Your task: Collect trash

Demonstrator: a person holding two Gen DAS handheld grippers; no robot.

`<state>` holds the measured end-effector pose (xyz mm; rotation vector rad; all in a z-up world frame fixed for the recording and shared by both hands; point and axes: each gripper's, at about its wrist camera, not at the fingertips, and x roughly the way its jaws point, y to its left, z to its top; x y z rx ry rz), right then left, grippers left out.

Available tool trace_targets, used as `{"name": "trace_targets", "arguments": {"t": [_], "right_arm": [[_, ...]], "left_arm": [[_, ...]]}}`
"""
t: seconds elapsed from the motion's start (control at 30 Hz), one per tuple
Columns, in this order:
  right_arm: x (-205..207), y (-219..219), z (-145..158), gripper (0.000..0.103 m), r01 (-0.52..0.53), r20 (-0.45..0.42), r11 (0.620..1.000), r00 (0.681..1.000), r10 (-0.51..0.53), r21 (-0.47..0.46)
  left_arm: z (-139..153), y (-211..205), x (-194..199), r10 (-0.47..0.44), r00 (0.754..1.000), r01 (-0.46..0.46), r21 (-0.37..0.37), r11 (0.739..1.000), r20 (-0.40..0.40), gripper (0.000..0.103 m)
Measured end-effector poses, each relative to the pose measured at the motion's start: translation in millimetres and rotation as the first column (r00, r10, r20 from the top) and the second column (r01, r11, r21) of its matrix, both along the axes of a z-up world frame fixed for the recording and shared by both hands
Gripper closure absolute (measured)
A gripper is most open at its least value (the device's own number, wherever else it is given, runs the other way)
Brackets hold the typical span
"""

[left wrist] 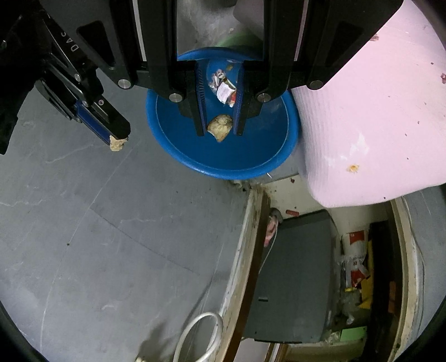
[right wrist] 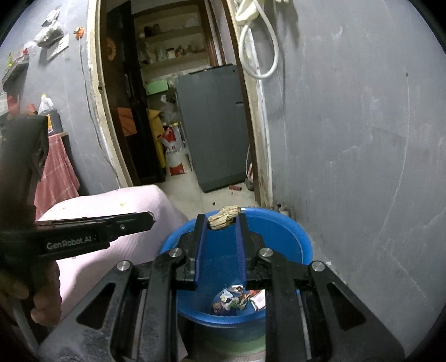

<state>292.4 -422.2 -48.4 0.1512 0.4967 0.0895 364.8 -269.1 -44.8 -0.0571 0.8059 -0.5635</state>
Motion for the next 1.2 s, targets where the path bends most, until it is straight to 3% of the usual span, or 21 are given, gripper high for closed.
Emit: {"name": "trace_targets", "arguments": {"t": [0.37, 0.5, 0.7, 0.9, 0.97, 1.03, 1.2], "right_arm": [[8.6, -7.5, -11.8, 0.082, 0.008, -0.072, 0.999, 0.997, -0.005, 0.033], [10.6, -7.4, -12.2, 0.082, 0.010, -0.082, 0.999, 0.997, -0.007, 0.034], [10.0, -8.8, -4.5, 0.078, 0.024, -0.066, 0.999, 0.998, -0.022, 0.032], [3.2, -9.9, 6.6, 0.065, 0.041, -0.033, 0.999, 0.999, -0.040, 0.021], [0.7, -9.4, 12.0, 0.058, 0.047, -0.022, 0.999, 0.999, -0.047, 0.019], [-2.0, -9.3, 17.5, 0.051, 0.054, -0.011, 0.998, 0.998, -0.054, 0.020], [-9.0, -5.9, 32.6, 0.030, 0.069, 0.019, 0.997, 0.997, -0.070, 0.017]], "left_arm": [[-16.2, -5.4, 9.1, -0.005, 0.998, 0.006, 0.024, 1.000, -0.067, 0.086], [-16.2, -1.5, 10.7, -0.003, 0.997, 0.003, 0.009, 1.000, -0.076, 0.072], [-12.1, 1.1, 9.7, 0.009, 0.997, -0.010, -0.006, 1.000, -0.072, 0.064], [0.7, 13.4, 6.8, 0.042, 0.998, -0.043, -0.025, 0.999, -0.050, 0.046], [6.0, 18.4, 4.6, 0.058, 0.998, -0.059, -0.028, 0.998, -0.037, 0.037], [12.2, 27.2, 1.8, 0.089, 0.996, -0.090, -0.032, 0.995, -0.020, 0.023], [25.9, 49.5, -5.3, 0.157, 0.988, -0.156, -0.049, 0.987, 0.016, 0.009]]}}
